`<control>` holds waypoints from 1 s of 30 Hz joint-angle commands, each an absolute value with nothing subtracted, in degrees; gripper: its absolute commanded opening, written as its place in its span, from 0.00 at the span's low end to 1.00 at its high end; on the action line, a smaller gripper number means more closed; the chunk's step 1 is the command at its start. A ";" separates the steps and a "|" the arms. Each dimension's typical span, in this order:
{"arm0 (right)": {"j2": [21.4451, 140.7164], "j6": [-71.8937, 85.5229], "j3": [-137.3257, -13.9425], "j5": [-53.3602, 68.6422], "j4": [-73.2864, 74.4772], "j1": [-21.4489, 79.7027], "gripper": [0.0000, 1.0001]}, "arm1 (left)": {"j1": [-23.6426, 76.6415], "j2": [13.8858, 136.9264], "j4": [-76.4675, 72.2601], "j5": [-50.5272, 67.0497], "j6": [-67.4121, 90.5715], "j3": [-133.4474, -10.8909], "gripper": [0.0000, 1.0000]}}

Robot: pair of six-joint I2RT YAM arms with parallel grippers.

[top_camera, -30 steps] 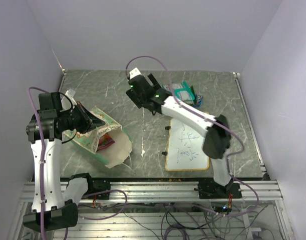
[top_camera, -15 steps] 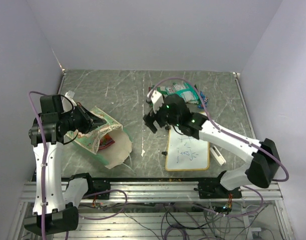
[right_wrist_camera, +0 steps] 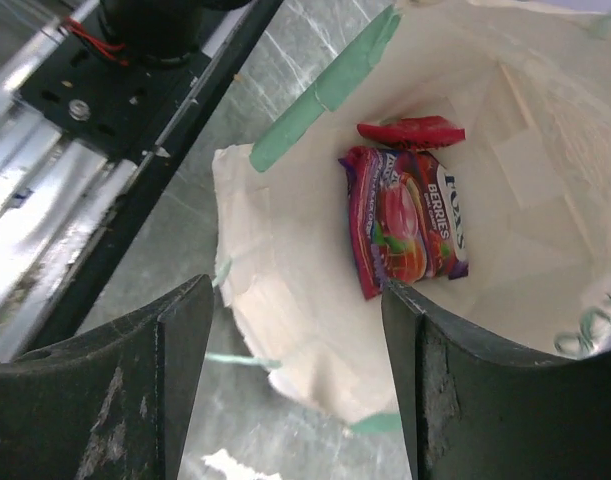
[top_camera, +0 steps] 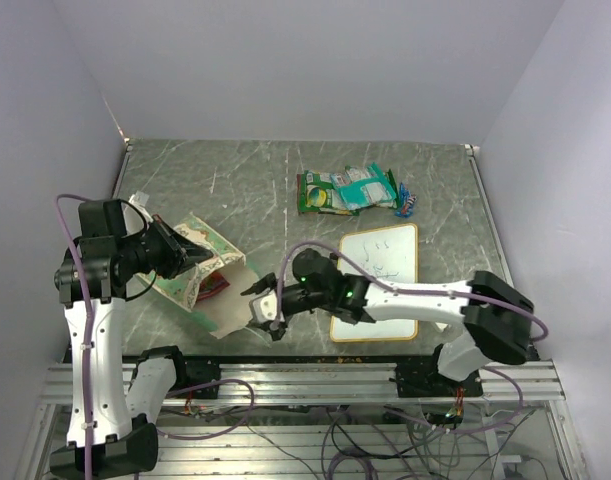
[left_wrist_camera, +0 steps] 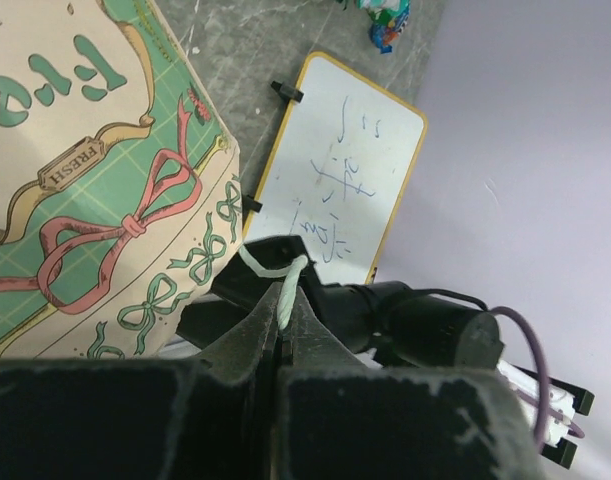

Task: Take the snacks out of the paper bag
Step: Pick up the snack from the paper bag.

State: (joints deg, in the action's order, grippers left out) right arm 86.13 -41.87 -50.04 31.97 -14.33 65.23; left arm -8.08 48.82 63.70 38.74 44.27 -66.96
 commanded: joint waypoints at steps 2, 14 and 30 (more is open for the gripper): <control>94.53 -53.10 -54.53 27.66 -24.09 67.94 0.64 | -7.56 48.34 68.35 38.14 43.80 -67.53 0.07; 107.26 -59.89 -57.02 19.19 -30.23 69.66 0.60 | -7.58 48.65 72.42 41.56 40.20 -69.13 0.07; 124.37 -61.67 -67.67 7.46 -36.24 70.14 0.59 | -7.60 53.83 76.51 47.89 30.02 -73.71 0.07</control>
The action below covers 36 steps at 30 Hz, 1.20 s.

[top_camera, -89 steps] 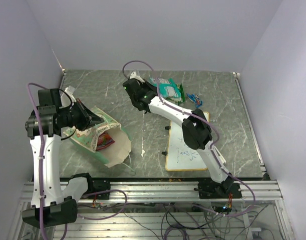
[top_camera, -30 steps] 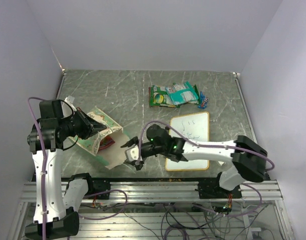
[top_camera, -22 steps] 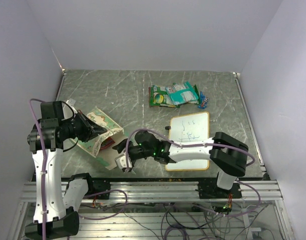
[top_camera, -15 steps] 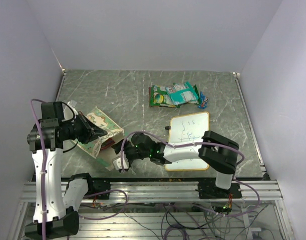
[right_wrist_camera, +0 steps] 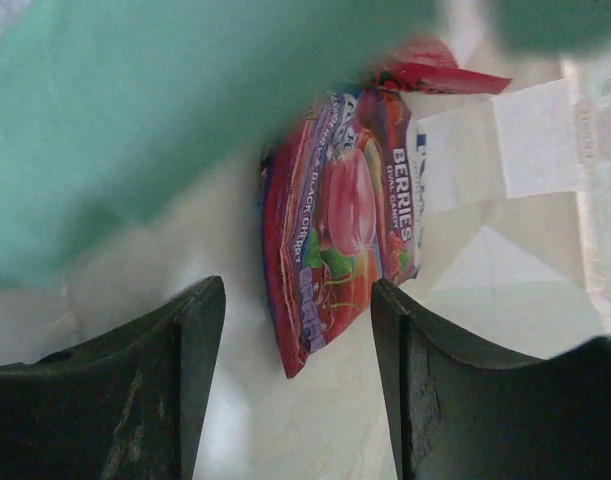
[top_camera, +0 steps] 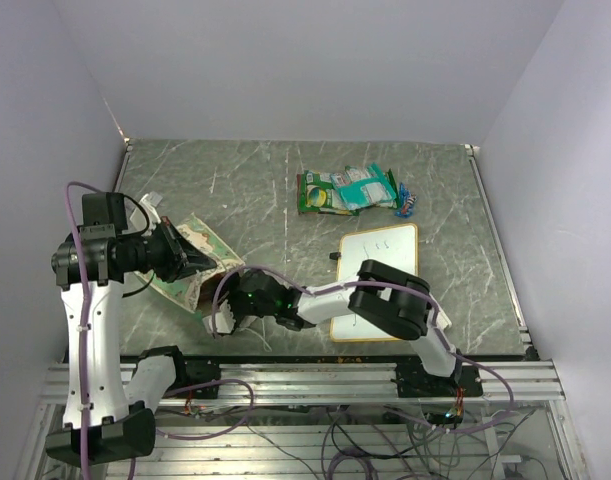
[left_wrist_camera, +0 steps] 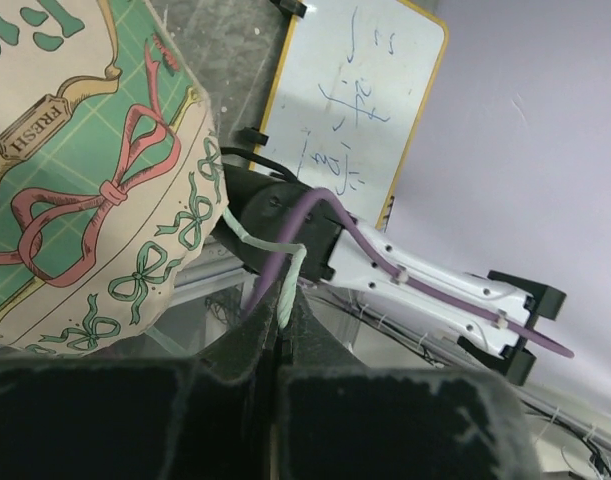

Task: Take the snacks out of the paper bag
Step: Pick up the snack from the paper bag.

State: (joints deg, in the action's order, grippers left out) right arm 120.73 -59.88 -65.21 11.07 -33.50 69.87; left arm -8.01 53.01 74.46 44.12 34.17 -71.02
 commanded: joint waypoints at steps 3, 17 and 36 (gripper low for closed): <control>126.78 -62.33 -68.95 5.69 -38.47 70.16 0.59 | -7.60 54.76 77.13 48.71 28.85 -74.41 0.07; 129.36 -57.28 -73.87 2.30 -42.87 69.93 0.19 | -7.56 58.24 78.83 45.65 27.23 -77.86 0.07; 98.50 -34.81 -51.20 5.11 -34.49 69.72 0.00 | -7.62 50.88 59.25 40.81 44.83 -70.85 0.07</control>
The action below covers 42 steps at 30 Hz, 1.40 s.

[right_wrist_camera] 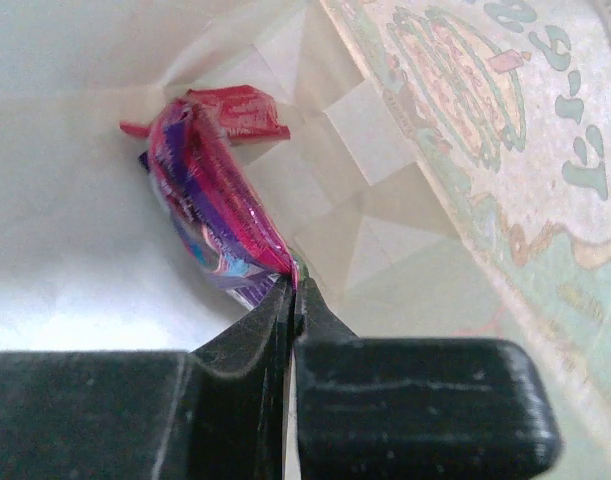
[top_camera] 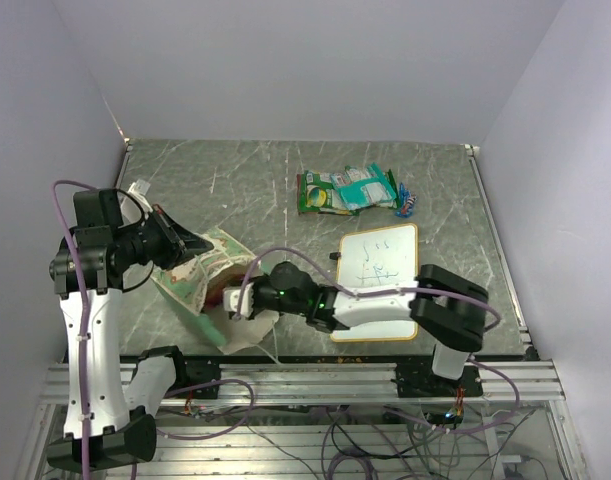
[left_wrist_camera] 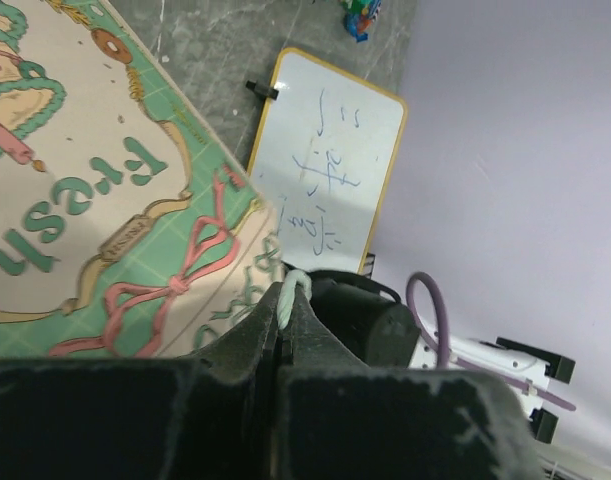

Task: Take the snacks out of the paper bag
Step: Pick up the snack from the paper bag.

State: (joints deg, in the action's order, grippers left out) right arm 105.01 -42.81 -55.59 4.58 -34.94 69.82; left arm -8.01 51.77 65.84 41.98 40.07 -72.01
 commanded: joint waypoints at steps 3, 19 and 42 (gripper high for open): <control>94.73 -32.86 -49.33 5.74 -31.73 69.66 0.00 | -7.58 50.14 56.26 41.41 47.40 -69.27 0.07; 89.56 -14.90 -52.61 3.55 -26.57 67.68 0.00 | -7.56 51.62 55.83 42.55 47.03 -69.93 0.07; 79.45 2.09 -56.42 -3.92 -13.62 67.76 0.00 | -7.60 42.39 68.24 39.48 40.25 -63.26 0.07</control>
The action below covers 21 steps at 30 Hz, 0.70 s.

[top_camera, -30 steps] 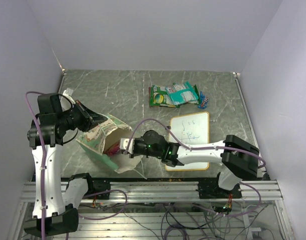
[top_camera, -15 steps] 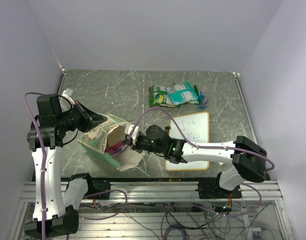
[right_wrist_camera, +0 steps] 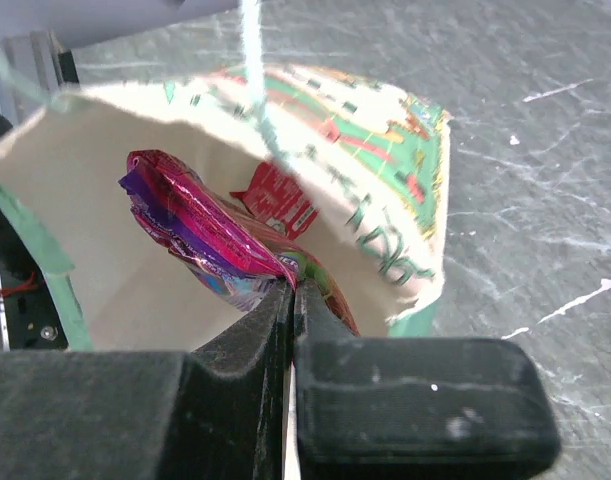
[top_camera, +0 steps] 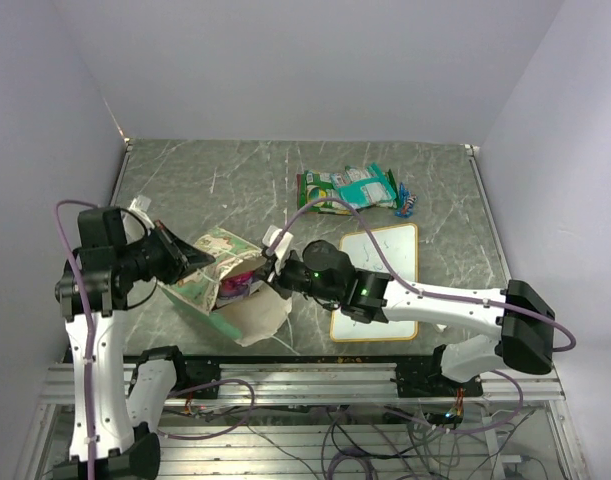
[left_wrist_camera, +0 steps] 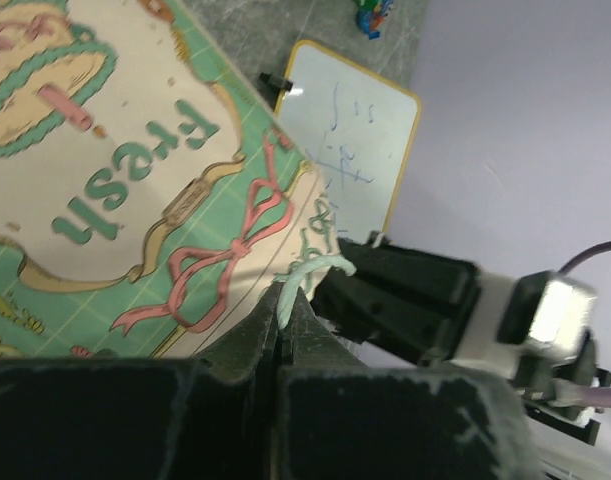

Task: Take the snacks out of the paper bag
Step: Pick up the snack from the paper bag.

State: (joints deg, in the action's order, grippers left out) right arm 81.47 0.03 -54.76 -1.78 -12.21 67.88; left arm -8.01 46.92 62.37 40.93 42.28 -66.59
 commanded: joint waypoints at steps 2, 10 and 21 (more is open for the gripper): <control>79.38 0.77 -55.18 -1.99 -15.12 67.77 0.00 | -7.60 39.62 70.61 38.48 41.04 -60.75 0.07; 75.09 -7.68 -47.40 6.46 -21.73 67.86 0.00 | -7.56 41.51 84.53 28.55 34.13 -65.19 0.07; 57.80 -13.12 -43.22 5.96 -9.93 68.00 0.00 | -7.61 42.57 72.63 31.24 41.11 -59.92 0.07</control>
